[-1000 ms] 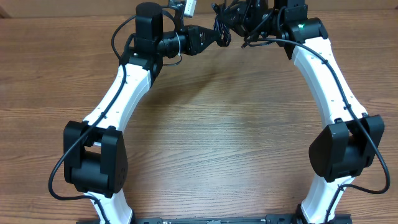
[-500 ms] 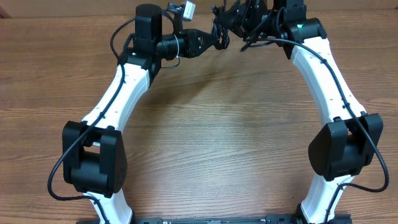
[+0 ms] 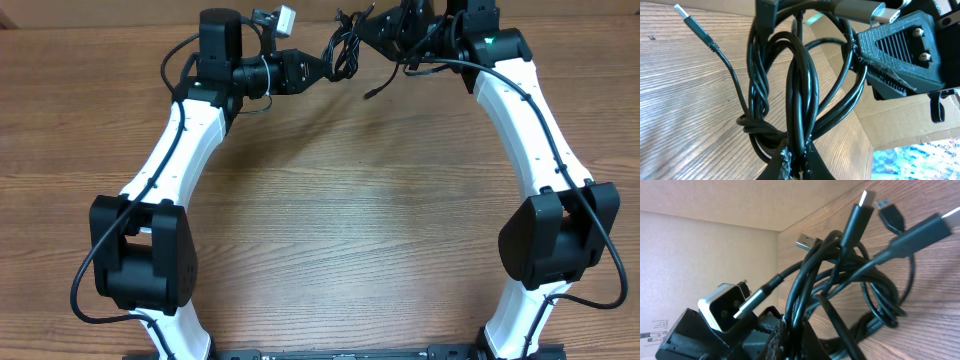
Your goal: Untangle cables
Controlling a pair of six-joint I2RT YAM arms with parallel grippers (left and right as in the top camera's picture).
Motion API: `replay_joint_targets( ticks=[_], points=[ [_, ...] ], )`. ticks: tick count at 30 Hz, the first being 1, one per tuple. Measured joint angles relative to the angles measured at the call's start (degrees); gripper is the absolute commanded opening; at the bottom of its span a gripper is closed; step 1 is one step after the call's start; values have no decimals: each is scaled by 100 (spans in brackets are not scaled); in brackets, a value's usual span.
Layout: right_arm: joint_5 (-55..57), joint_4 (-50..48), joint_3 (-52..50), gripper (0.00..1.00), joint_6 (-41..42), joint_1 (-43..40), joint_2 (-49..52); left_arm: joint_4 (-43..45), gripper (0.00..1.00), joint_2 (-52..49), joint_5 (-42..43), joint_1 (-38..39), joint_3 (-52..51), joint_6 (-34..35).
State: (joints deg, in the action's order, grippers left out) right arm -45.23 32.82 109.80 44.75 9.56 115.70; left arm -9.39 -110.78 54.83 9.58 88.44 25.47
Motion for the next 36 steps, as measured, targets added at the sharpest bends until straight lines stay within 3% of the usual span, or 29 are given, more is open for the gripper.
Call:
replay_joint_targets(
  ticks=[17, 36],
  points=[
    [2, 393, 0, 4, -310, -778, 0, -138, 4, 0, 136, -699, -2, -44],
    [-868, 26, 0, 4, -389, -487, 0, 330, 4, 0, 68, -208, -2, -37]
  ],
)
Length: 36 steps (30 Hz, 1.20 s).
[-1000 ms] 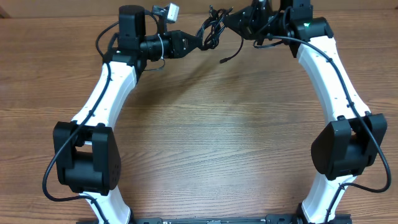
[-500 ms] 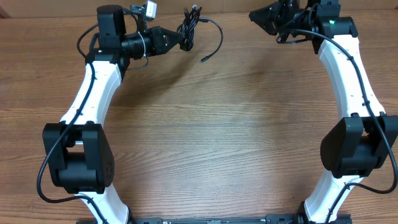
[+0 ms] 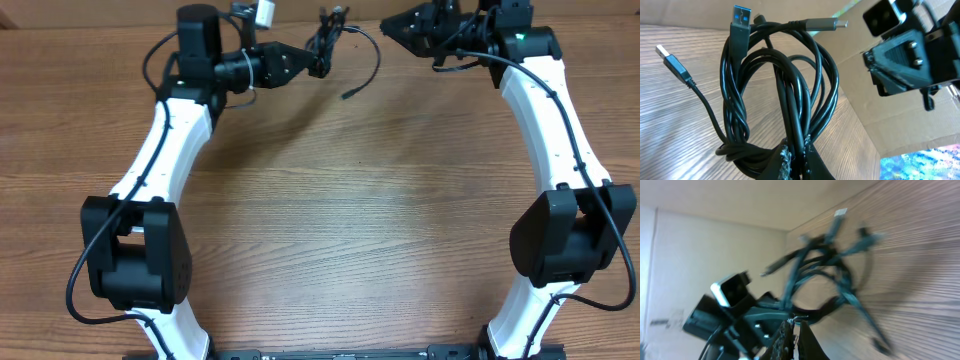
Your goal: Untangle cables
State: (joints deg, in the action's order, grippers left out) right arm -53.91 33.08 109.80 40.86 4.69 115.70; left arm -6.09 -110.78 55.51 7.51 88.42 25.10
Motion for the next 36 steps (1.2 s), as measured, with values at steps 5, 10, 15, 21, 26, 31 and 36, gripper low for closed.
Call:
replay_joint_targets(
  ticks=[5, 10, 15, 21, 26, 31, 36],
  points=[
    [-254, -48, 0, 4, 4, 131, 0, 57, 4, 0, -170, 229, 0, 0],
    [-323, -50, 0, 23, 4, 251, 0, 417, 4, 0, -284, 369, 0, 136],
    [-374, -48, 0, 49, -13, 299, 0, 772, 4, 0, -341, 376, 0, 354],
    [-315, 46, 0, 63, -59, 299, 0, 874, 4, 0, -372, 376, 0, 479],
    [-208, 114, 0, 64, -105, 299, 0, 874, 4, 0, -372, 376, 0, 503],
    [-63, 111, 0, 63, -111, 299, 0, 874, 4, 0, -374, 391, 0, 568],
    [153, 103, 0, 61, -37, 326, 0, 874, 4, 0, -374, 546, 0, 621]
  ],
)
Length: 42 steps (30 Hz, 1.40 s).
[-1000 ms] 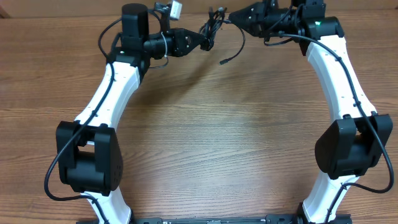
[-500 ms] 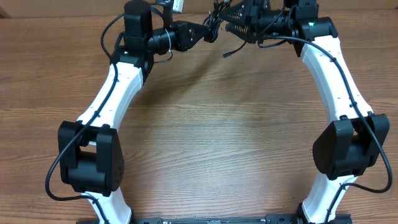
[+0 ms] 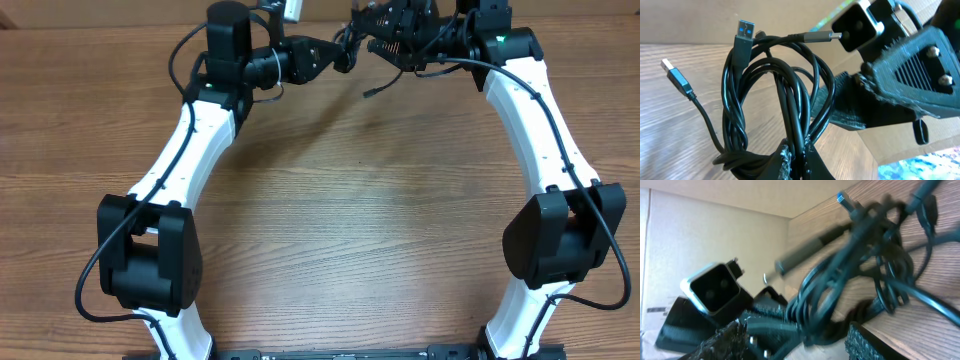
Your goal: Untangle cables
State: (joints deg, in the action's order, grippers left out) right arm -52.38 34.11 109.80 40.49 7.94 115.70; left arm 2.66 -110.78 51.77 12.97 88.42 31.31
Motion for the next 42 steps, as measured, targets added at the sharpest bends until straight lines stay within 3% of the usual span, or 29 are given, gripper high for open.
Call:
replay_joint_targets(
  ticks=[6, 10, 37, 42],
  points=[
    [227, -24, 0, 19, 125, 79, 0, 9, 4, 0, 2, 149, 0, 9],
    [328, -11, 0, 7, 166, 83, 0, 42, 4, 0, 0, 157, 0, 9],
    [350, -118, 0, 4, 188, 83, 0, 31, 4, 0, -15, 96, 0, 9],
    [348, -118, 0, 4, 190, 61, 0, -352, 4, 0, 94, -90, 2, -17]
  ],
)
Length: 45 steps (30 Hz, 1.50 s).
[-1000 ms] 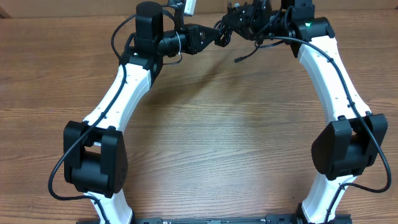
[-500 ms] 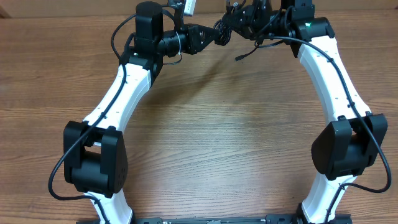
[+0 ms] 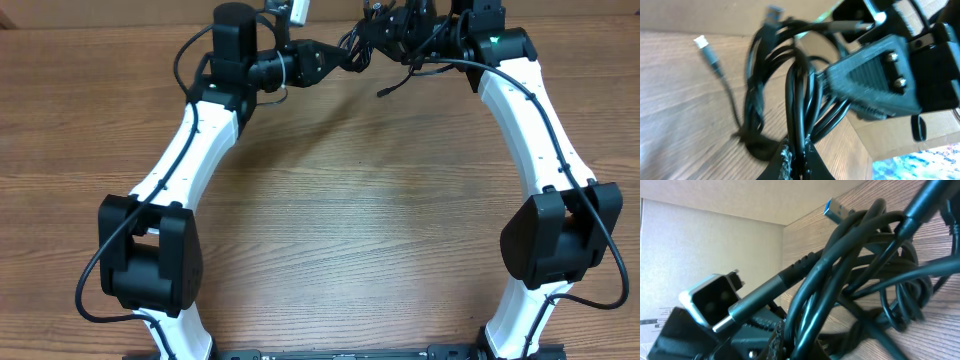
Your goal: Untangle cables
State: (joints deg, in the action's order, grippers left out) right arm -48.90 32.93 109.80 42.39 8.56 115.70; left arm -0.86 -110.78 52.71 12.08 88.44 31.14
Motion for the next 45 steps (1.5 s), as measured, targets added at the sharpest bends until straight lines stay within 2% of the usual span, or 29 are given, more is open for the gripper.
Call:
replay_joint_targets(
  ticks=[11, 45],
  points=[
    [-199, -7, 0, 4, 0, -162, 0, -748, 5, 0, 466, -684, 0, -321],
    [-348, 522, 0, 4, -367, -732, 0, -2184, 4, 0, 730, -1215, 0, -1464]
  ],
)
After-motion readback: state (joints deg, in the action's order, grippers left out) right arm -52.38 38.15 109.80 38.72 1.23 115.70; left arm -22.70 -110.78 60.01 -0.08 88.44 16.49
